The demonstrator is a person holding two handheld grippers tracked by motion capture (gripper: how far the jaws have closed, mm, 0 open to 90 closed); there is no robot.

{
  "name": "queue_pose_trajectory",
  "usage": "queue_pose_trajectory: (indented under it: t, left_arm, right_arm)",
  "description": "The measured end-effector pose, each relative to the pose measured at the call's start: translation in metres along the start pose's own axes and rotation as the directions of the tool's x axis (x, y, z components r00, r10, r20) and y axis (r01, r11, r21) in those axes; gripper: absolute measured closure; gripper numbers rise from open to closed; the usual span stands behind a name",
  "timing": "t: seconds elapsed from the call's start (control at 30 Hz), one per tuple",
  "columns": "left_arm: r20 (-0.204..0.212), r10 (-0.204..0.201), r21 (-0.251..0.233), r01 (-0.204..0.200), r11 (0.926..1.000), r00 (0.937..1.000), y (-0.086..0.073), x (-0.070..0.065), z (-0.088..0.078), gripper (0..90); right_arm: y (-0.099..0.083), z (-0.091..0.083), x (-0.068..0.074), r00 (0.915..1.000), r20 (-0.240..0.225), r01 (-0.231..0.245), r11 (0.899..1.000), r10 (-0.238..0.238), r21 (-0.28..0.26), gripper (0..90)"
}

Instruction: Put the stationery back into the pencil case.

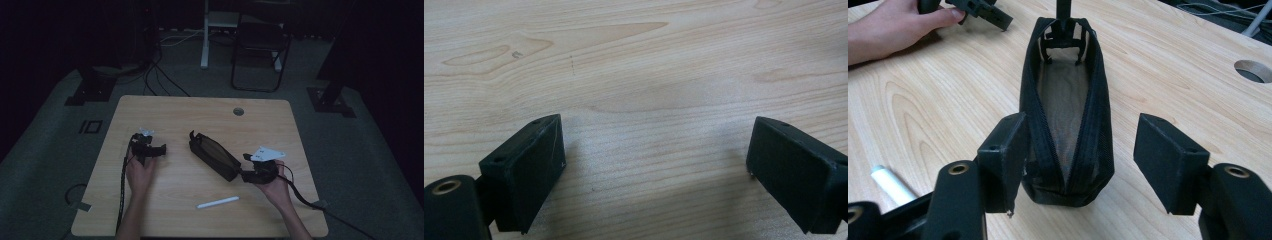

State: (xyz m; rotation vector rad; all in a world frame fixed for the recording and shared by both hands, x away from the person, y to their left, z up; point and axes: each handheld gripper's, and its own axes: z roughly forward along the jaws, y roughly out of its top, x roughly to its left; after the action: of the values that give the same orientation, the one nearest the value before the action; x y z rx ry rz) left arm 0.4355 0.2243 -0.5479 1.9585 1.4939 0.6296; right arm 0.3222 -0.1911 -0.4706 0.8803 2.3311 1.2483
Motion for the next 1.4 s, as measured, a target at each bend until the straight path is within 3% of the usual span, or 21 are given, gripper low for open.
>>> queue_pose_trajectory:
  t: [0.43,1.13,1.4]
  left_arm:
    - [0.0,0.0,0.0,0.0,1.0,1.0,0.0,0.0,0.0,9.1]
    - [0.0,-0.002,-0.002,0.002,1.0,1.0,0.0,0.0,0.0,9.1]
    - [0.0,-0.002,-0.002,0.002,1.0,1.0,0.0,0.0,0.0,9.1]
  right_arm:
    - [-0.008,-0.006,0.019,0.9986,-0.047,0.025,1.0,-0.025,-0.009,31.2]
    - [-0.021,-0.008,0.043,0.9906,-0.112,0.078,0.997,-0.079,-0.013,30.1]
    - [-0.029,-0.005,0.047,0.9874,-0.137,0.078,0.997,-0.079,-0.01,30.1]
